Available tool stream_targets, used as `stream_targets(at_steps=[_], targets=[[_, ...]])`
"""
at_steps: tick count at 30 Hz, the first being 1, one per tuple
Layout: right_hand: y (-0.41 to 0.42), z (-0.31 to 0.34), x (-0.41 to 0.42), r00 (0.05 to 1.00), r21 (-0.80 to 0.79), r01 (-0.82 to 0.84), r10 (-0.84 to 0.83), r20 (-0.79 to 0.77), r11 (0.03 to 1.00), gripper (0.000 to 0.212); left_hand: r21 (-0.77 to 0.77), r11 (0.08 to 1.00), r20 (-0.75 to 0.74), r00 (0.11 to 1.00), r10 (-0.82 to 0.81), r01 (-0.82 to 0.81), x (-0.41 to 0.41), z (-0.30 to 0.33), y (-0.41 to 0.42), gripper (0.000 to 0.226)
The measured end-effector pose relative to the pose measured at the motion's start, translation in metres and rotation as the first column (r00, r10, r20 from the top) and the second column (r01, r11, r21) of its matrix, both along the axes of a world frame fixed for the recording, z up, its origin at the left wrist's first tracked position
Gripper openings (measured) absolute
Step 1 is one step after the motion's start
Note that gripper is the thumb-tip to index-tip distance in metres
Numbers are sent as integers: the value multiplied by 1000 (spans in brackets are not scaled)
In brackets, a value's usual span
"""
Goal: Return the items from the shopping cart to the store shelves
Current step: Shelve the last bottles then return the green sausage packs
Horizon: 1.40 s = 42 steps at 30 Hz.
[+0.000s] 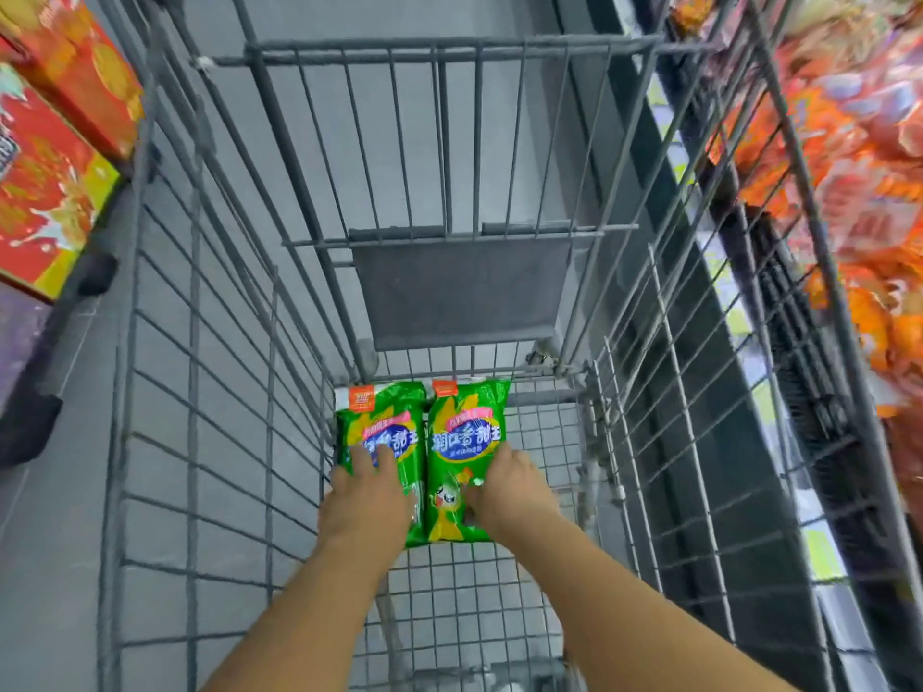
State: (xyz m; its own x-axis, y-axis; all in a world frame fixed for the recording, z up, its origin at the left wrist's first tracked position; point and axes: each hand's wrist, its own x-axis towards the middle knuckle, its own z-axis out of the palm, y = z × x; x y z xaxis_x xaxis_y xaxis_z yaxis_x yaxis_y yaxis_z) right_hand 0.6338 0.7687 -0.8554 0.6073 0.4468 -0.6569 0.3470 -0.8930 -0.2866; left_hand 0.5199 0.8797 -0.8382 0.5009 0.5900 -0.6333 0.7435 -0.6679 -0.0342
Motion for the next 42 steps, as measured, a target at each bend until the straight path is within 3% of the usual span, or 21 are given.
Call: stream_targets(at_steps=[5, 9, 13, 14, 18, 22, 26, 31, 36, 42], targets=[[9, -27, -3, 937, 111, 314, -289, -194, 943, 72, -4, 967, 53, 966, 254, -254, 13, -19, -3, 84], [11, -31, 3, 909, 103, 410, -397, -126, 907, 72, 19, 943, 111, 938, 328, -332, 20, -26, -12, 84], [10, -32, 13, 816, 74, 558, -530, -230, 826, 72, 10, 886, 240, 861, 449, -464, 18, -27, -11, 119], [8, -33, 16, 787, 85, 596, -561, -255, 798, 70, -34, 851, 268, 815, 513, -524, 19, -28, -9, 117], [-7, -28, 19, 686, 79, 702, -642, -343, 707, 60, -175, 692, 288, 635, 716, -701, 23, -28, 0, 69], [-15, -25, 24, 674, 59, 707, -647, -357, 705, 54, -339, 599, 227, 555, 800, -725, 28, -25, -4, 65], [-23, -17, 27, 706, 28, 677, -637, -309, 736, 59, -338, 640, 223, 602, 767, -690, 33, -23, -15, 65], [-45, 11, 17, 674, 39, 727, -702, -228, 686, 46, -268, 720, 244, 678, 693, -640, 14, 4, -22, 26], [-65, 69, -4, 664, 61, 736, -702, -258, 674, 49, -301, 735, 255, 691, 676, -608, -8, 58, -22, 30], [-80, 173, -29, 770, 108, 623, -583, -260, 775, 51, -362, 793, 246, 771, 588, -490, -26, 171, -26, 32]])
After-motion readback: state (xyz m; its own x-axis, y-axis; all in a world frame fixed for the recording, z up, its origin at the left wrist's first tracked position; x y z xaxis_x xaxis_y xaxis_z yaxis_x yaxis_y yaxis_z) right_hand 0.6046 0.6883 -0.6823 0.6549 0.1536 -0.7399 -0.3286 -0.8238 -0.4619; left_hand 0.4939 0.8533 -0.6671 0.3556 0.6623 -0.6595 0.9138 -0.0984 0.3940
